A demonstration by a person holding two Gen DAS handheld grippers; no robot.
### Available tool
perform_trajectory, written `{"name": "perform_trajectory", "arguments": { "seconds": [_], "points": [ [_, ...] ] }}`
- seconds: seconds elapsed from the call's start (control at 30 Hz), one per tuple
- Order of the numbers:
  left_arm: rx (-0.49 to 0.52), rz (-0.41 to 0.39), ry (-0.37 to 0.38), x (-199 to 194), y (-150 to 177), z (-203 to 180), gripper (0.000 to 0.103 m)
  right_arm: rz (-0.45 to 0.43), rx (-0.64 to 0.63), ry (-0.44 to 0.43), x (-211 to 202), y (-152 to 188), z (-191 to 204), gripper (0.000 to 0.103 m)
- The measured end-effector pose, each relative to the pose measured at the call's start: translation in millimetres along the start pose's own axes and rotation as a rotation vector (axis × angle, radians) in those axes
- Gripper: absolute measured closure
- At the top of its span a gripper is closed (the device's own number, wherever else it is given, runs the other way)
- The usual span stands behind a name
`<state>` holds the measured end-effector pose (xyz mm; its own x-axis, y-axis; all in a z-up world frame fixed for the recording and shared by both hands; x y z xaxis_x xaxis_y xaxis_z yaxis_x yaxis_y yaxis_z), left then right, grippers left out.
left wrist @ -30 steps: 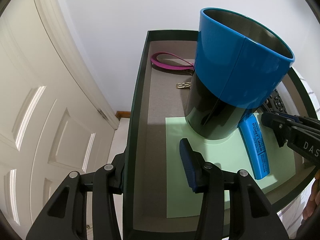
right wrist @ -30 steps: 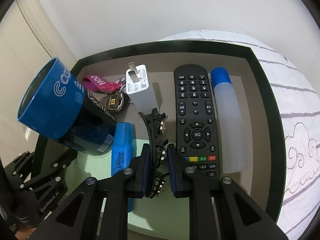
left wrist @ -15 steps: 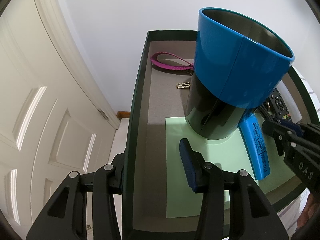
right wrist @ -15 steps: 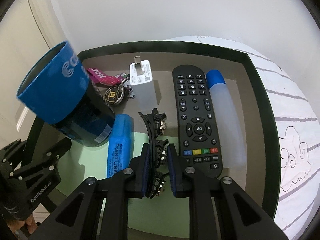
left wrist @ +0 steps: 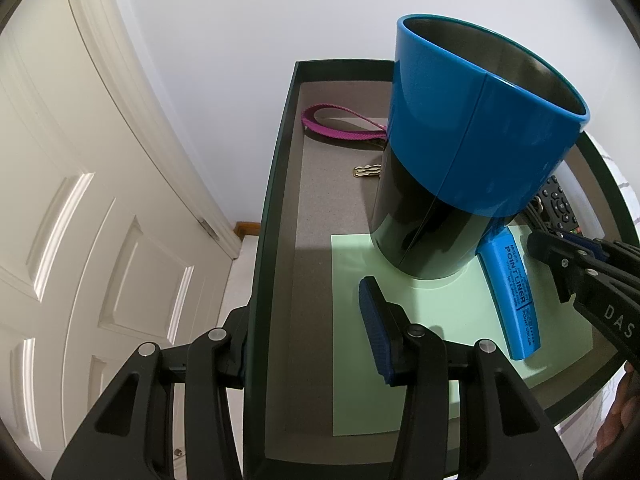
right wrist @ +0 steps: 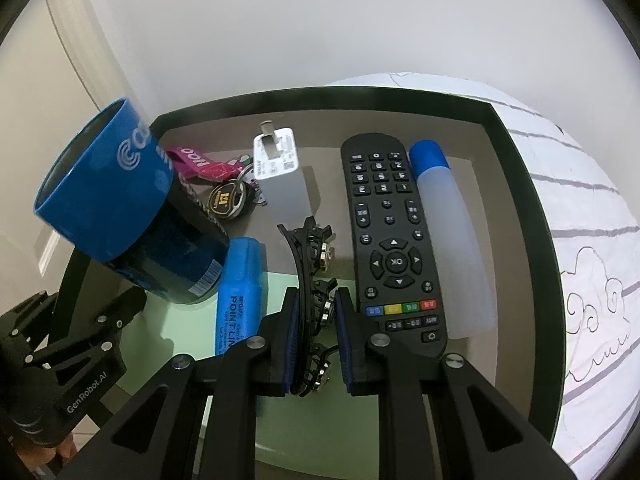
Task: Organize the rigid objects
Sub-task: 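Lower the hair clip between the highlighter and remote, open the right tool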
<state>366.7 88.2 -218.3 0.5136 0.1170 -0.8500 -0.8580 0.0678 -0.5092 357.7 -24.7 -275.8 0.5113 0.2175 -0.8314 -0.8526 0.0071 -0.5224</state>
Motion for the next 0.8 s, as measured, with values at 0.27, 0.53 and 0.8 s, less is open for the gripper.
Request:
{"name": "perform_trajectory", "arguments": {
  "seconds": [0.27,0.53,0.8],
  "points": [
    [0.001,0.000,-0.001,-0.3,-0.1,0.3,0.058,0.007,0.018,-0.040,-4.9,7.9,-9.4,0.085],
    [0.002,0.000,-0.001,-0.2,-0.1,-0.1,0.058,0.026,0.021,-0.083,-8.2,4.5,-21.5,0.068],
    [-0.003,-0.004,0.001,-1.0,0.6,1.4,0.058,-0.020,-0.055,-0.079,-48.5,-1.5,-0.7,0.068]
  ]
}}
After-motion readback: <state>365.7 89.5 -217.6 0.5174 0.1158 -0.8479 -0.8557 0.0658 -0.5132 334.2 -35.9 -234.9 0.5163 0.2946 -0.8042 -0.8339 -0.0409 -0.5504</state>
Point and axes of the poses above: each gripper's, at about its wrist camera, not at the fingertips, and x roughly the way its jaws point, z to its left, y to its underside, the point moved 9 cm from there along x, roughly the way its jaws point, and after that the axes turned 5 degrees about -y, right-handed, at the moved point
